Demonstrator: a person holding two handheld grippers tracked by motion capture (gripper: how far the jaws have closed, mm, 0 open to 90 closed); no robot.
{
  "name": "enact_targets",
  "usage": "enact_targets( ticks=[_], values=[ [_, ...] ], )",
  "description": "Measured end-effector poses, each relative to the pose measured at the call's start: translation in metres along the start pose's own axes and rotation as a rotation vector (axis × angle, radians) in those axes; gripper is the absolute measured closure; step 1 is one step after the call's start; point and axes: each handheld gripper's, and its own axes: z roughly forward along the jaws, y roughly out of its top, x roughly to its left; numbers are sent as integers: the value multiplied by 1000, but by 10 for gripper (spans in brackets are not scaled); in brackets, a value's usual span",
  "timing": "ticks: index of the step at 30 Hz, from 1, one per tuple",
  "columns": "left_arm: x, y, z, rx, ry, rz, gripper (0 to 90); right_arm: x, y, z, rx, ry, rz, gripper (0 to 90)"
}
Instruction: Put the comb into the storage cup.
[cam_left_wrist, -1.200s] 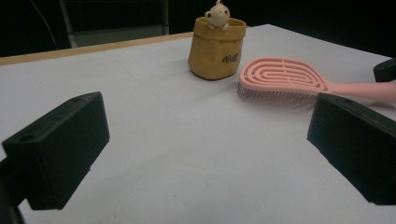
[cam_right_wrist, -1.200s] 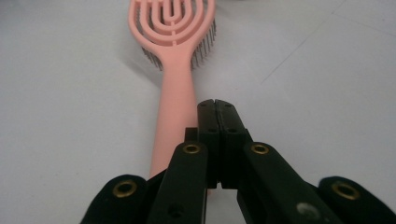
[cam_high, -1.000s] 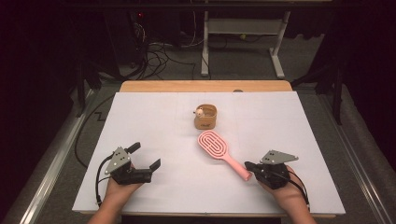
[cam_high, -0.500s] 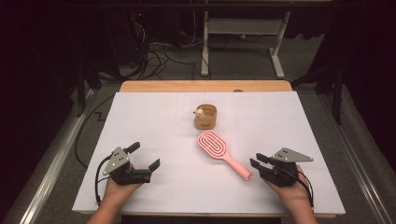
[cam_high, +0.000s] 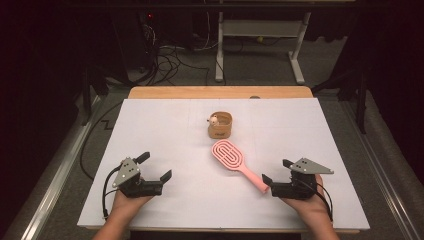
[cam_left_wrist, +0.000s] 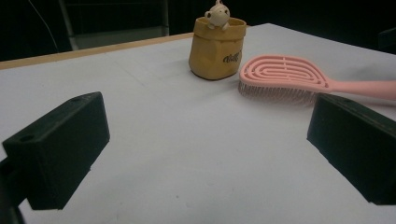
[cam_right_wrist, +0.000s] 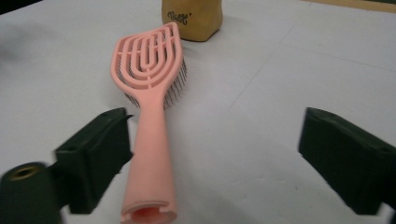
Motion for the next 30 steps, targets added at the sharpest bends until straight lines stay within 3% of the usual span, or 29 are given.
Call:
enact_targets(
  ticks=[10, 30],
  values=[
    [1, 1, -1, -9, 12, -24, 0, 18, 15, 5, 1, -11, -41, 2],
    [10, 2, -2, -32, 8, -36, 0, 42, 64, 77, 187, 4, -88, 3]
  ],
)
